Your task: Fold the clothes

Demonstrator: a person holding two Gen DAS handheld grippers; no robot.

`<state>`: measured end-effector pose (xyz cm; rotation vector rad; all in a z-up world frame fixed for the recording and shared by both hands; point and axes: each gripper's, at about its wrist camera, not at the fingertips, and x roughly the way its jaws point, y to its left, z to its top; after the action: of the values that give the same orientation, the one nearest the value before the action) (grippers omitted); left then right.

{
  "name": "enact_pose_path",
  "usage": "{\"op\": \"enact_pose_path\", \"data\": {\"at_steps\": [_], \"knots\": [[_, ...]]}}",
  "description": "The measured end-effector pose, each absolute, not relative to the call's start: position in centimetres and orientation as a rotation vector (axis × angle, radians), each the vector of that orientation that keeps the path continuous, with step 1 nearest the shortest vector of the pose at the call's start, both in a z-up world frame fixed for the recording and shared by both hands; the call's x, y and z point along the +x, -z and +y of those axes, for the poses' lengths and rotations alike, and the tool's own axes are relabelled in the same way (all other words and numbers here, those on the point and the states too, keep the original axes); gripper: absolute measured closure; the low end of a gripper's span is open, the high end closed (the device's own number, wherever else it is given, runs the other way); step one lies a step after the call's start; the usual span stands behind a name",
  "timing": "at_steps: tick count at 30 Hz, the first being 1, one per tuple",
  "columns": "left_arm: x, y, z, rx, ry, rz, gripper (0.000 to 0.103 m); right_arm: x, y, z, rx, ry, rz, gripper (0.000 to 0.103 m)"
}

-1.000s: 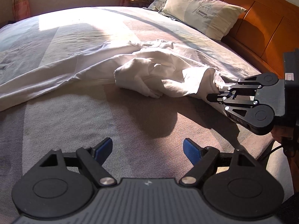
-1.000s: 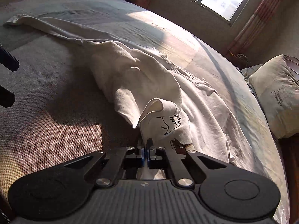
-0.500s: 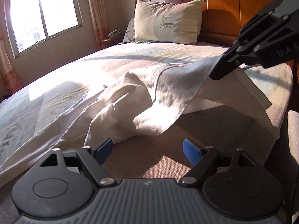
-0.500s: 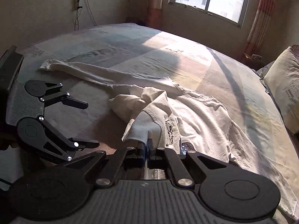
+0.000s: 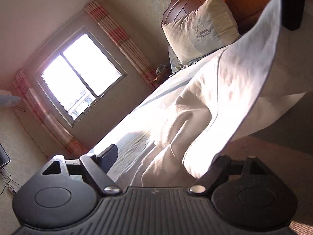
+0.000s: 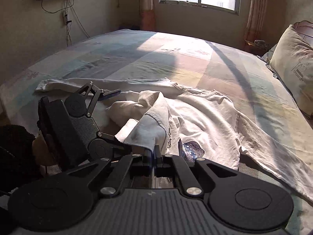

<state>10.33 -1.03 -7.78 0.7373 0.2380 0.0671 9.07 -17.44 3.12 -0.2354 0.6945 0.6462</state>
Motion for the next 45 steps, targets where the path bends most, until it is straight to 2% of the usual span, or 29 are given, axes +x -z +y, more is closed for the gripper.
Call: {"op": "enact_pose_path", "data": {"at_steps": [8,12,18,23,32,42,44,45], "knots": [[3.2,0.7,1.6,0.844,-0.117,0.138,0.016,8.0,-2.7,-17.0,-0.264,-0.703,0.696,0.098],[-0.1,0.0,1.5,0.864,0.047,0.265,0.014,6.8,-2.0,-16.9,-0.342,-0.748,0.733,0.097],[-3.8,0.2,4.4,0.613,0.39,0.573,0.014,5.5,0.8,-18.0,-0.398,-0.815,0.876,0.091],[-2.7,-0.3,8.0,0.402,0.34,0.641,0.014,5.5,0.6,-21.0,-0.28,-0.771,0.891,0.077],[3.7,4.6,12.6,-0.199,0.354,0.879,0.015,8.4,4.2,-27.6,0.011,-0.539,0.978,0.074],[5.7,8.9,15.1,-0.518,0.356,0.947,0.012,9.5,8.5,-30.4,0.244,-0.461,1.031,0.059],[6.3,9.2,15.7,-0.582,0.362,0.949,0.011,9.6,8.7,-30.7,0.303,-0.474,1.024,0.049],[6.7,9.4,16.0,-0.615,0.368,0.945,0.01,9.6,8.8,-31.0,0.332,-0.479,1.02,0.047]]}}
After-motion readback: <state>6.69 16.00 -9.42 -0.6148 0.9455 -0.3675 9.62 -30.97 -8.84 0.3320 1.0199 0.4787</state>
